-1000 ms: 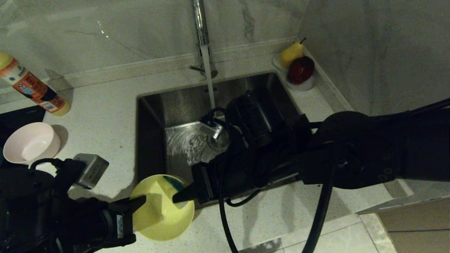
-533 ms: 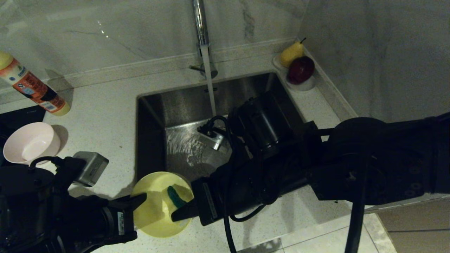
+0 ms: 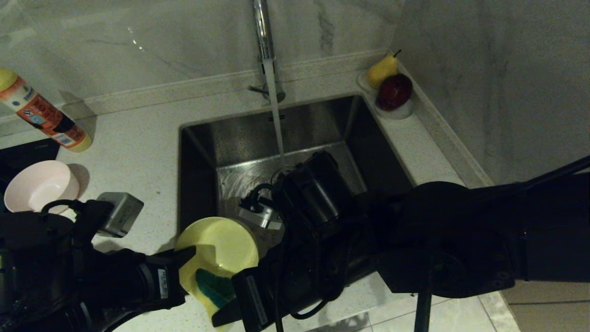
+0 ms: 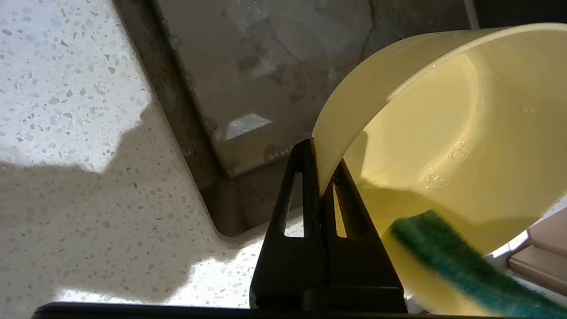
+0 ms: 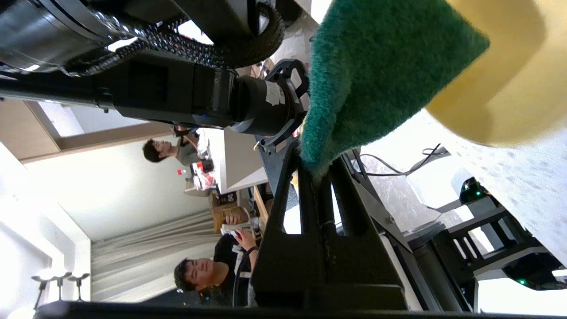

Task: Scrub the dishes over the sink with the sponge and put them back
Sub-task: Wipe the bowl

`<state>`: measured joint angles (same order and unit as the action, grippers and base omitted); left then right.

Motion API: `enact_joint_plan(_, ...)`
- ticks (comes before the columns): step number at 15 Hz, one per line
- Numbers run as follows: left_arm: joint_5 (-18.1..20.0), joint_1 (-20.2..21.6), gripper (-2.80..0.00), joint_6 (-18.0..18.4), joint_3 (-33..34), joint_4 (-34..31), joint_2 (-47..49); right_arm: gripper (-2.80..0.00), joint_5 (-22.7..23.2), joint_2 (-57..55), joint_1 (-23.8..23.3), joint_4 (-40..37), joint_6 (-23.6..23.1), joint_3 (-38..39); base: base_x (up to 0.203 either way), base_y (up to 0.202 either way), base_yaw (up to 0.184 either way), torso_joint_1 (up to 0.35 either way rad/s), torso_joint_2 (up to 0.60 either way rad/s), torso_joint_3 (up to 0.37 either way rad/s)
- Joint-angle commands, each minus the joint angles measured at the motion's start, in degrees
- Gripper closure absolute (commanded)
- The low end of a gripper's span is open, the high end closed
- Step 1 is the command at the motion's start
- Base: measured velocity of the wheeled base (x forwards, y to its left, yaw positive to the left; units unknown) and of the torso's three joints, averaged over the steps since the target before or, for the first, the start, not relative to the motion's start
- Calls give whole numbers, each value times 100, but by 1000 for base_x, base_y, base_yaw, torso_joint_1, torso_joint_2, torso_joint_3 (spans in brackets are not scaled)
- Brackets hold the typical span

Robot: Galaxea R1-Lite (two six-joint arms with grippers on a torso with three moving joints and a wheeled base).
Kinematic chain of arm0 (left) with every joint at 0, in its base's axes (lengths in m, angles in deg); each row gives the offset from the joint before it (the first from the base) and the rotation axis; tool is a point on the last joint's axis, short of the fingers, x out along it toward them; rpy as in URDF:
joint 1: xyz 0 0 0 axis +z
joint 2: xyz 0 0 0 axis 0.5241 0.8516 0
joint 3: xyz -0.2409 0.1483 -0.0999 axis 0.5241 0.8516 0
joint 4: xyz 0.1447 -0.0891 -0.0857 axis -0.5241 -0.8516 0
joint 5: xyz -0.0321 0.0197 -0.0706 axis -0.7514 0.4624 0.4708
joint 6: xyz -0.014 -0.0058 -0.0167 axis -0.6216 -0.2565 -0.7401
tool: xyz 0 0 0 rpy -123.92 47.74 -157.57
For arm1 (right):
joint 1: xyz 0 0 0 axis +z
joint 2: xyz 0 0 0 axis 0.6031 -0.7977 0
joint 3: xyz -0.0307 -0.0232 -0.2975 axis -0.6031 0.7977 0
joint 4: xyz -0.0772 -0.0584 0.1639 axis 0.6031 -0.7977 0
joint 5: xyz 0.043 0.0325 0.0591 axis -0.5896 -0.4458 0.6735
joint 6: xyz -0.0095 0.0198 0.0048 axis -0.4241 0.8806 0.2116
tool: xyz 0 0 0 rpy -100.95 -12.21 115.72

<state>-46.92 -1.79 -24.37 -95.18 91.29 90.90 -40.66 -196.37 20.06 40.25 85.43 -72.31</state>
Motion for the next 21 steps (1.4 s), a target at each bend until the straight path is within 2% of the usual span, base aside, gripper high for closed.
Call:
enact_joint_plan(1,-12,0,0,-11,-1,15,62,0,23,-125,38,-9,19,-109,0,0,0,0,0,0)
enact_joint_plan(5,-3,0,0,-11,52,15,16,0,-1,-124,88,-12,6,-268,0,0,0,0,0,0)
enact_joint_plan(11,-3,0,0,-3,29,15,45,0,-7,301,-366,-103,-114,-101,0,0,0,0,0,0)
enact_joint_plan(17,-31,62,0,-13,90,15,45,0,-28,682,-535,-182,-130,-66,0,0,0,0,0,0)
enact_joint_plan(21,-131,78,0,-163,96,6,155,0,-86,1123,-683,-173,-123,-26,0,0,0,0,0,0)
